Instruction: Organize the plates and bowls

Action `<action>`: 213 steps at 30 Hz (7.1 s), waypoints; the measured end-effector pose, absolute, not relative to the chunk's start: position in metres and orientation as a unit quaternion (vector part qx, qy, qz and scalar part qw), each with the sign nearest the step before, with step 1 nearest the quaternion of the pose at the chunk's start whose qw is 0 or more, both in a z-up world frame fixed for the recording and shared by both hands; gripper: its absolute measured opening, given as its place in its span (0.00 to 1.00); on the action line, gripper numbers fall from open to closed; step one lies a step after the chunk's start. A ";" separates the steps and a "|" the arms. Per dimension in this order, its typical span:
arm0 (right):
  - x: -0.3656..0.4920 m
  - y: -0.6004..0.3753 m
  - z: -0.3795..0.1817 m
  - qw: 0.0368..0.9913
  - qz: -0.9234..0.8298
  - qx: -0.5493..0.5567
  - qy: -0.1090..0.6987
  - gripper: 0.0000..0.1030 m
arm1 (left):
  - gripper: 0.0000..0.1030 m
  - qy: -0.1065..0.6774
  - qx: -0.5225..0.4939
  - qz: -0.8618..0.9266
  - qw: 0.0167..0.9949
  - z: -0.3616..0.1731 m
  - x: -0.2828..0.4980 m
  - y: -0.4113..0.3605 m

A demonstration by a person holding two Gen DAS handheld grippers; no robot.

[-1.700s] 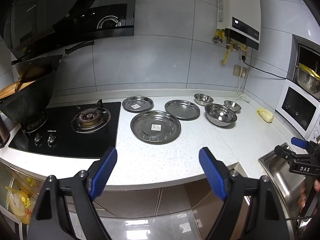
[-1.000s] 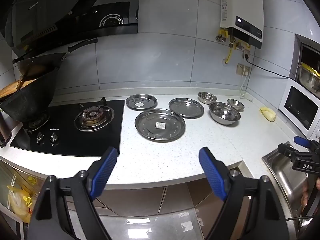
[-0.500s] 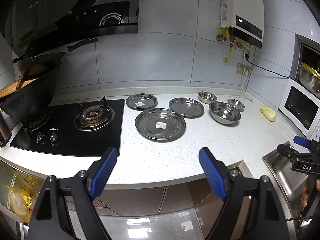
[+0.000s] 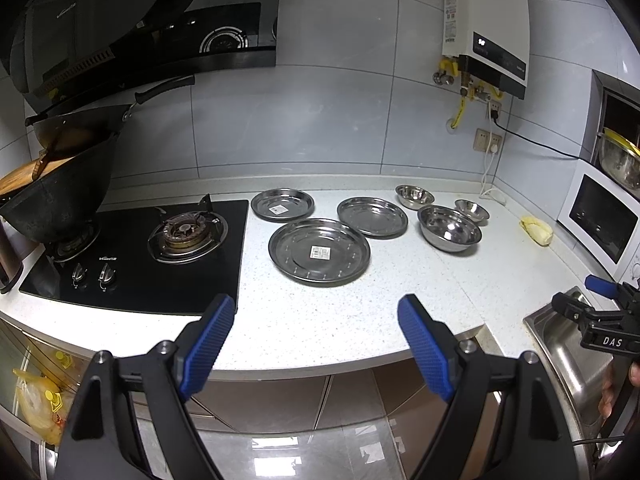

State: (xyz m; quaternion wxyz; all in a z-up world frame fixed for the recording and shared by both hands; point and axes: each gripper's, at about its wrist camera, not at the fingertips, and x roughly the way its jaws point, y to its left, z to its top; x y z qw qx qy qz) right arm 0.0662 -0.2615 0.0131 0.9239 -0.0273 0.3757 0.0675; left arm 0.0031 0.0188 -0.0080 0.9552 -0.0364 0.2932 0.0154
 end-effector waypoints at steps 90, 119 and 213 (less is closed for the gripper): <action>0.397 -0.089 -0.146 0.805 0.180 0.016 0.565 0.99 | 0.80 0.546 -0.132 0.012 0.827 -0.176 0.404 0.109; 0.421 -0.124 -0.189 0.747 0.263 0.064 0.607 0.10 | 0.19 0.583 -0.187 0.040 0.790 -0.208 0.418 0.139; 0.593 -0.206 -0.186 0.724 0.218 -0.029 0.654 0.38 | 0.15 0.618 -0.151 -0.075 0.768 -0.213 0.576 0.001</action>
